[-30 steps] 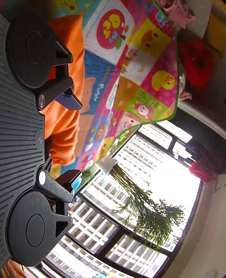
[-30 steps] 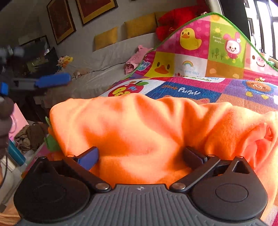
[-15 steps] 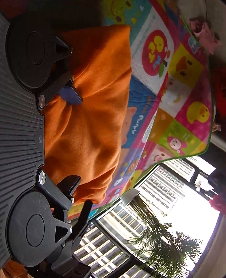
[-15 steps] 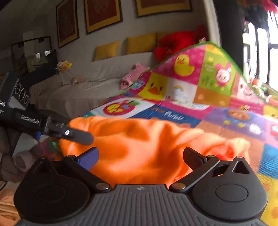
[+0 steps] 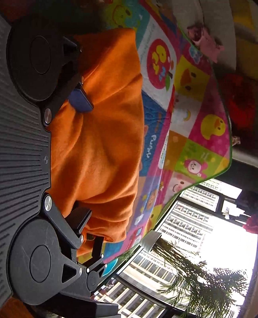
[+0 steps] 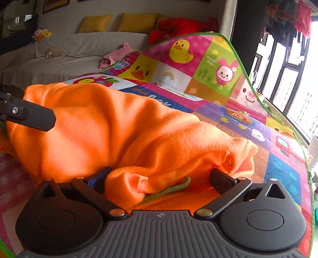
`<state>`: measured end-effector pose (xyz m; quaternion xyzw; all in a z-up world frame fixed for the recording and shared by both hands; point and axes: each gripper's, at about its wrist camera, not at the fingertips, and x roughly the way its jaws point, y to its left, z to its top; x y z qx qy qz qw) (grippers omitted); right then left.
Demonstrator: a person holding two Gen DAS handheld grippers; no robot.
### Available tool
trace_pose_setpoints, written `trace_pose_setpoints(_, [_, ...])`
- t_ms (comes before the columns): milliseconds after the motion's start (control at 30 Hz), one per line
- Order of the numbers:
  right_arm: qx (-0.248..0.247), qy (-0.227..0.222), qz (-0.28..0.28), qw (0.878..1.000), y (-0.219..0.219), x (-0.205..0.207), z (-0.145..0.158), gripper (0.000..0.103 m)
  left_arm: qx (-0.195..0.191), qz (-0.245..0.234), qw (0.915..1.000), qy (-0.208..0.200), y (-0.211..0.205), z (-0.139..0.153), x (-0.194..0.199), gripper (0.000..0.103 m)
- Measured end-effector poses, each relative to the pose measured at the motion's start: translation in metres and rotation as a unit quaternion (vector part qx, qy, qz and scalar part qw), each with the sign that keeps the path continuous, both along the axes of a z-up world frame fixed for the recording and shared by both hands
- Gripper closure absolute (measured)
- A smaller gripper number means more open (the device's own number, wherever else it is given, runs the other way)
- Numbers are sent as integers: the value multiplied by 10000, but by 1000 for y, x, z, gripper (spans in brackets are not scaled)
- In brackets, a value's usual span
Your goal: Fold clothes
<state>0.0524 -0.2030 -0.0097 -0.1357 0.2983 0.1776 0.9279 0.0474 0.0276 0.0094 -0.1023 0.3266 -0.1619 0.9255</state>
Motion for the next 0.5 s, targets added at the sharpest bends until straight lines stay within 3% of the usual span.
trace_pose_setpoints(333, [164,94,-31,9998,-4,1,0,0,138,-274,9993,208,3,-5,-2,0])
trace_pose_setpoints(400, [181,107,-30,9998,-4,1,-1,0,39,-446,9987,261,11,1,-7,0])
trace_pose_setpoints(500, [224,143,-28,9996,-4,1,-1,0,-384,-295,9979,422,33,10,-18,0])
